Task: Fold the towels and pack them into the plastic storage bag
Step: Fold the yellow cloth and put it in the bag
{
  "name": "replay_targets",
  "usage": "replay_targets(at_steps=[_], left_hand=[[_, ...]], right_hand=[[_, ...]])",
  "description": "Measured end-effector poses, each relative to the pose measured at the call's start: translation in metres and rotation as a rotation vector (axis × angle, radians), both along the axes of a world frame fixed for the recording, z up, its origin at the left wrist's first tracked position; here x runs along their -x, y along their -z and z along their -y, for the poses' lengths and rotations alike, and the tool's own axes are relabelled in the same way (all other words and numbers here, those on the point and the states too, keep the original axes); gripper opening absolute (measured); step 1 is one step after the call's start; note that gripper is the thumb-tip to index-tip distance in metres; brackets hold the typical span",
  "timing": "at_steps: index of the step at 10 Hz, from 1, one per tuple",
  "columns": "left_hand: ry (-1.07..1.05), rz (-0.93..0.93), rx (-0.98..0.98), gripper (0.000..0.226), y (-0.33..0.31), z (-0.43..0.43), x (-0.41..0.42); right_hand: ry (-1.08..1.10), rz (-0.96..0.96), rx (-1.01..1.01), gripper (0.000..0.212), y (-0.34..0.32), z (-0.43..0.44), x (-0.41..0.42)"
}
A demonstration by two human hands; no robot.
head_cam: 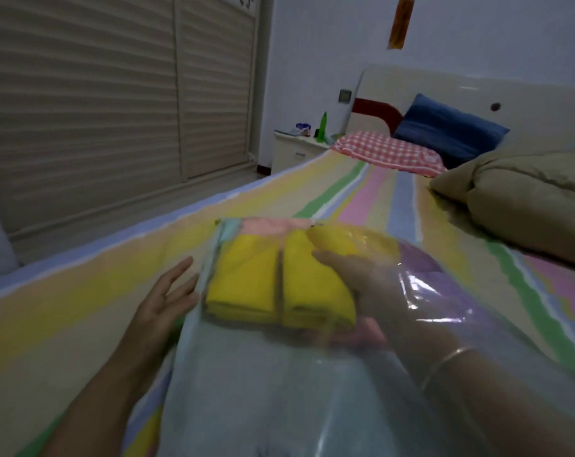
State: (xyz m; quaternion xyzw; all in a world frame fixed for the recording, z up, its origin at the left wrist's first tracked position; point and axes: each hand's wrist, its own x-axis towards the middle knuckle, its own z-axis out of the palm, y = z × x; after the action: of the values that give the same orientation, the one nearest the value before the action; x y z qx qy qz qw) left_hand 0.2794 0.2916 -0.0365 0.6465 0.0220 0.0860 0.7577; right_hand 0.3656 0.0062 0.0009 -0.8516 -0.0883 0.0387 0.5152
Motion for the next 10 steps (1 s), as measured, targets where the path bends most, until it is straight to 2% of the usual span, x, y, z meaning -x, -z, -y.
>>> replay_targets(at_steps=[1, 2, 3, 4, 5, 6, 7, 8, 10], left_hand=[[0.033, 0.029, -0.017, 0.044, 0.001, -0.001, 0.003], [0.042, 0.035, -0.019, 0.045, 0.001, 0.002, 0.004], [0.039, 0.019, -0.011, 0.045, -0.001, 0.002, 0.005], [0.007, 0.023, -0.042, 0.044, -0.002, 0.003, 0.006], [-0.004, 0.029, -0.058, 0.044, -0.003, 0.002, 0.007], [-0.006, 0.016, -0.045, 0.044, -0.002, 0.002, 0.007], [-0.002, 0.022, -0.076, 0.045, -0.002, 0.003, 0.006], [0.008, 0.024, -0.087, 0.045, -0.002, 0.005, 0.006], [-0.028, -0.037, -0.199, 0.047, -0.008, 0.005, 0.011]], right_hand=[[-0.111, 0.044, 0.117, 0.065, 0.002, 0.004, 0.008], [-0.133, 0.566, 0.555, 0.099, -0.004, 0.004, 0.022], [-0.148, 0.797, 0.760, 0.100, 0.006, 0.008, 0.025], [-0.053, 0.532, 0.657, 0.067, -0.003, -0.014, 0.013], [0.449, 0.336, 0.654, 0.053, -0.020, -0.038, 0.002], [0.394, 0.681, 0.839, 0.050, -0.019, -0.051, 0.002], [0.030, 0.725, 1.005, 0.076, -0.003, -0.060, -0.002], [-0.072, 0.625, 1.112, 0.070, 0.020, -0.058, -0.012], [-0.080, 0.610, 1.079, 0.055, 0.042, -0.056, -0.015]])
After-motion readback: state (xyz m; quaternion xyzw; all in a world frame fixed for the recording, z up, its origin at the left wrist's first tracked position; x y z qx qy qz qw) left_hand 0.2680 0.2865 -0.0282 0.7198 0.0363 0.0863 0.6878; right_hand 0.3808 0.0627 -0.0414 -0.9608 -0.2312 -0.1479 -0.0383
